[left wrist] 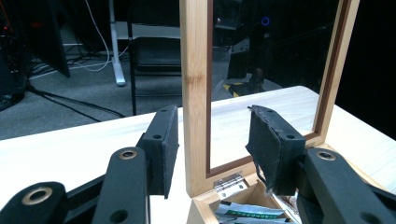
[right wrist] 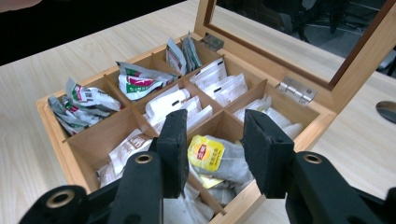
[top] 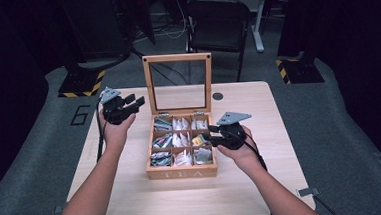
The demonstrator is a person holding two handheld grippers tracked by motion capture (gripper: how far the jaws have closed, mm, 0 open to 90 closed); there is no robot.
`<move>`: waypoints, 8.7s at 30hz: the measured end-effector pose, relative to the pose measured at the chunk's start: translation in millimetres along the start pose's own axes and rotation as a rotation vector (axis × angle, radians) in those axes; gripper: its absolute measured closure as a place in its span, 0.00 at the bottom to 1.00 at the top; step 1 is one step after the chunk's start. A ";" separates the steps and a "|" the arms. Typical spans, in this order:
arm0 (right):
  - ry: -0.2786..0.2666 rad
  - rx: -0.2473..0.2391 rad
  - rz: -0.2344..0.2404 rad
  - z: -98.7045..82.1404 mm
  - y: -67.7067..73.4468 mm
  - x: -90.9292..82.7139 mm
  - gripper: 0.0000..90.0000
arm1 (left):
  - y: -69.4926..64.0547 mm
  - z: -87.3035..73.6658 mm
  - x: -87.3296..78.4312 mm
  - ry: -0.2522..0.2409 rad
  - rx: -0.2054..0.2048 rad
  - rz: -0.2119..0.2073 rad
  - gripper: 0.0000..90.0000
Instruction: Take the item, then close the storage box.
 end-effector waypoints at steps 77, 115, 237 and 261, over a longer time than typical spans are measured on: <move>0.036 0.030 0.151 -39.9 26.8 11.5 0.99 | 4.7 -1.4 -5.9 -0.011 -0.004 0.017 0.59; -0.076 0.077 0.126 5.2 13.0 -21.7 0.99 | 5.5 -0.6 -6.2 -0.015 -0.005 0.025 0.58; -0.025 0.141 -0.163 -32.9 -63.4 -60.2 0.68 | 6.7 1.0 -9.2 -0.021 -0.002 0.031 0.58; -0.072 0.107 -0.107 35.2 -71.0 -42.3 0.55 | 8.1 -0.3 -5.5 -0.011 -0.013 0.030 0.58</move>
Point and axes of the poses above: each handheld gripper's, and its own axes: x roughly forward along the jaws, z roughly out of its top, y roughly to its left, the point moved 6 cm from there along x, roughly forward along the jaws, and after that the axes turned 3 degrees about -x, right-handed, at the moved point
